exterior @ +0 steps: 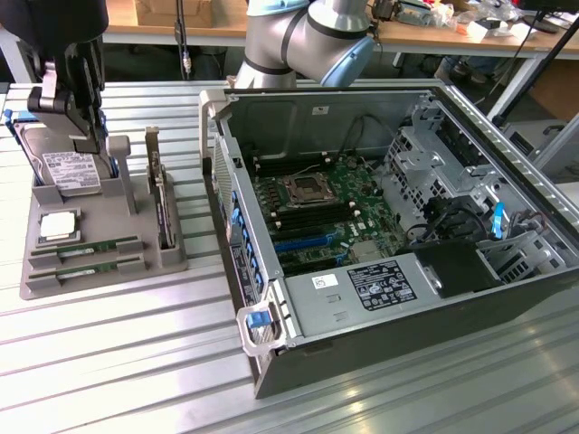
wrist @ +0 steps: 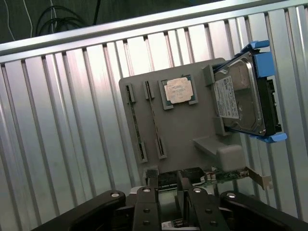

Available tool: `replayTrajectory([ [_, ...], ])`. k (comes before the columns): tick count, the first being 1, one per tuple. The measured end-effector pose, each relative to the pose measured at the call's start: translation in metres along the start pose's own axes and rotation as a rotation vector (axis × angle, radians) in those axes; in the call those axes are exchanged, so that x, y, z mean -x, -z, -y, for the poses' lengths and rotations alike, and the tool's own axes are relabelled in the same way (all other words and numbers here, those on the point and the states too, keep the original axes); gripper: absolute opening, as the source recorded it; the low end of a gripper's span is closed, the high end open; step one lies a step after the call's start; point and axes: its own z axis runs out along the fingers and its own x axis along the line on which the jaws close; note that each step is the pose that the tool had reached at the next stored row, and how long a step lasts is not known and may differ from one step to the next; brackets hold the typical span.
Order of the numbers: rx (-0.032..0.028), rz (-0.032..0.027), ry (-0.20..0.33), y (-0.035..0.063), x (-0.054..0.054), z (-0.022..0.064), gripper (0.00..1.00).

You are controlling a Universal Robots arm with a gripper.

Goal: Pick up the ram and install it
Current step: 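Pick up the ram and move it above insertion slot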

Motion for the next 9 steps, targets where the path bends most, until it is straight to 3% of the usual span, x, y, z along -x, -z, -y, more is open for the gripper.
replayTrajectory([
  [9,0.0002,-0.0001,0.000,-0.0124,-0.0003,0.0004,0.30],
])
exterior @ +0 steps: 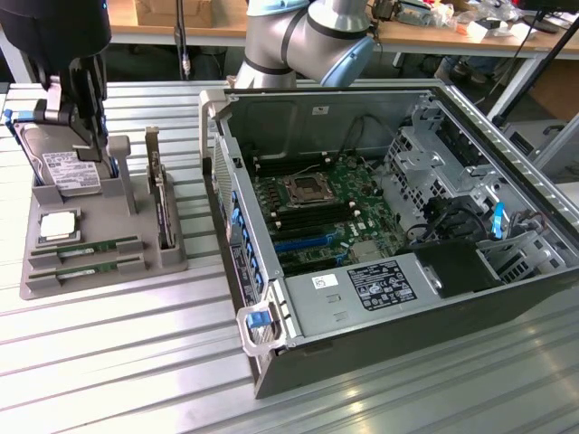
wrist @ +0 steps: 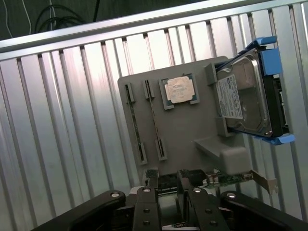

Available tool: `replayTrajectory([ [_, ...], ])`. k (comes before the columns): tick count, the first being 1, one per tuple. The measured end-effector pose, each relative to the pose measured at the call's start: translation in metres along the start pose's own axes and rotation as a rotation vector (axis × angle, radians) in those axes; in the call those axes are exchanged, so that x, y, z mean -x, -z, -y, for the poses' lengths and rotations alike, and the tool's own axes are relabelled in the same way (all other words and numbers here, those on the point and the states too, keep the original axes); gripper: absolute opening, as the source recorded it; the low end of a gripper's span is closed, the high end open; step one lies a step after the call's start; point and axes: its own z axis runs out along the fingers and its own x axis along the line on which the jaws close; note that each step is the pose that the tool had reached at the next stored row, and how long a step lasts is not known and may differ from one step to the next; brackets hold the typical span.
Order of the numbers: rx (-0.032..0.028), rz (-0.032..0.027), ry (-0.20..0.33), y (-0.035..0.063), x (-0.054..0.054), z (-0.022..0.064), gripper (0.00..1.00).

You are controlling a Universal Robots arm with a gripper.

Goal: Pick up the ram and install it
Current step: 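Pick up the ram and move it above insertion slot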

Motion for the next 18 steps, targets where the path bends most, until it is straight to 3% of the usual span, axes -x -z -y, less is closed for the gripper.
replayTrajectory([
  [18,0.0009,-0.0002,0.000,-0.0170,-0.001,0.0006,0.30],
])
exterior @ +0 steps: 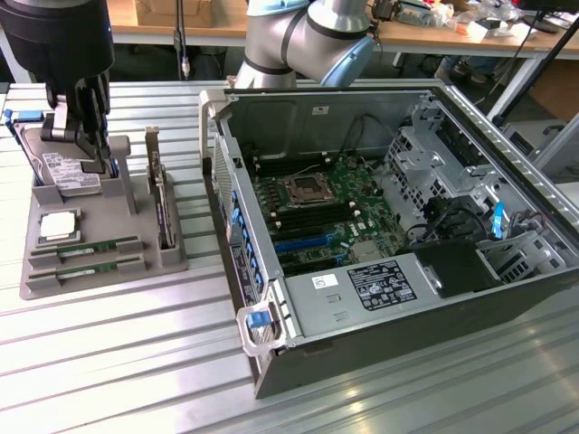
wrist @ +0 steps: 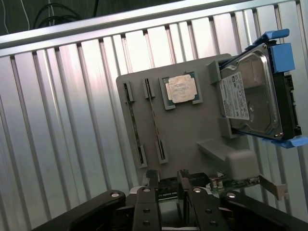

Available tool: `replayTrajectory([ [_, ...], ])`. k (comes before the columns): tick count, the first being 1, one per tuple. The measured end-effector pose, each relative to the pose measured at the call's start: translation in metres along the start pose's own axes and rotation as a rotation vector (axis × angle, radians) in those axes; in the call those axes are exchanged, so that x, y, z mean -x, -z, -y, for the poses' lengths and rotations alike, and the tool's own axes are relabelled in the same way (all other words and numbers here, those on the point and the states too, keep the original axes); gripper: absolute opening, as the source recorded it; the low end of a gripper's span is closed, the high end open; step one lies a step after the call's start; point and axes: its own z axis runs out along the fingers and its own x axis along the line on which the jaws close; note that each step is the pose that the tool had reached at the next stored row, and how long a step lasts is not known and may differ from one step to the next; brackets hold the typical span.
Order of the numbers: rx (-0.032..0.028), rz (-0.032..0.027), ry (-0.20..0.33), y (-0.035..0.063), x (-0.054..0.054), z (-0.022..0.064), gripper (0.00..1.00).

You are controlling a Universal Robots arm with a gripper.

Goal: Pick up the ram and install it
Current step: 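Pick up the ram and move it above insertion slot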

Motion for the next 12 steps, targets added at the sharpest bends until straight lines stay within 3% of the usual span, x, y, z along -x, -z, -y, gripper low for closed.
replayTrajectory([
  [12,0.0008,-0.0002,0.000,-0.0117,0.000,0.0004,0.30],
])
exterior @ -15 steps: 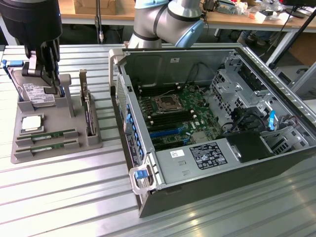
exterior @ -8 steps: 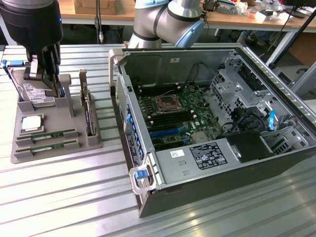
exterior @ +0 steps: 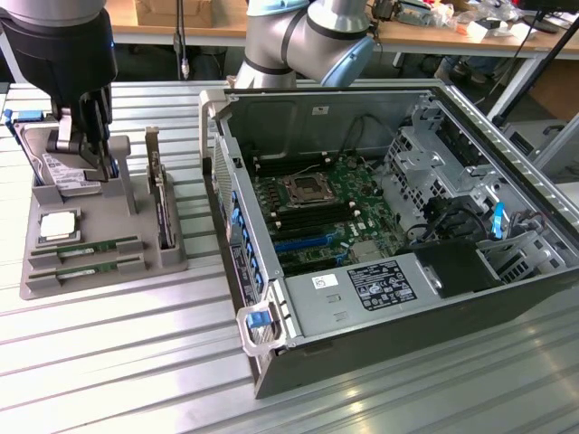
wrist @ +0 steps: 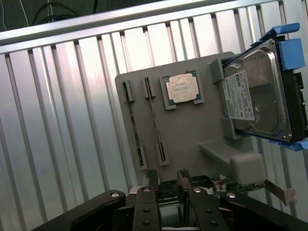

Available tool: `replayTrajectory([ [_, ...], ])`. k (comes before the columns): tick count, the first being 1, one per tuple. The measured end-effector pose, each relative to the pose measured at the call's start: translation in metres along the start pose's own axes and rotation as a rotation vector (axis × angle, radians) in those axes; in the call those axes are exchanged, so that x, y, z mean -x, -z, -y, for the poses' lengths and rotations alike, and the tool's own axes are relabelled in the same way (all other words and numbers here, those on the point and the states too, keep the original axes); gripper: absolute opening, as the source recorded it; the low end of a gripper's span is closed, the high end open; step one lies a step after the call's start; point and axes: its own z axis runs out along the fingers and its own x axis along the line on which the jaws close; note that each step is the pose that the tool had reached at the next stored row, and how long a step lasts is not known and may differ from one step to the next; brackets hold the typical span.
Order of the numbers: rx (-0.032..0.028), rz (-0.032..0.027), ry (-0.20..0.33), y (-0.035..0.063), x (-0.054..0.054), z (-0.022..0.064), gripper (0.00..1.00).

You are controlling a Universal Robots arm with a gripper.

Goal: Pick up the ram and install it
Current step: 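Pick up the ram and move it above insertion slot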

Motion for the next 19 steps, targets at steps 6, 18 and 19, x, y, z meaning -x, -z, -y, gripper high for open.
replayTrajectory([
  [6,0.0003,0.0000,0.000,-0.0044,0.000,0.0001,0.30],
  [18,0.0014,-0.0003,0.000,-0.0199,0.000,0.0007,0.30],
  [19,0.0015,-0.0002,0.000,-0.0212,0.000,0.0007,0.30],
])
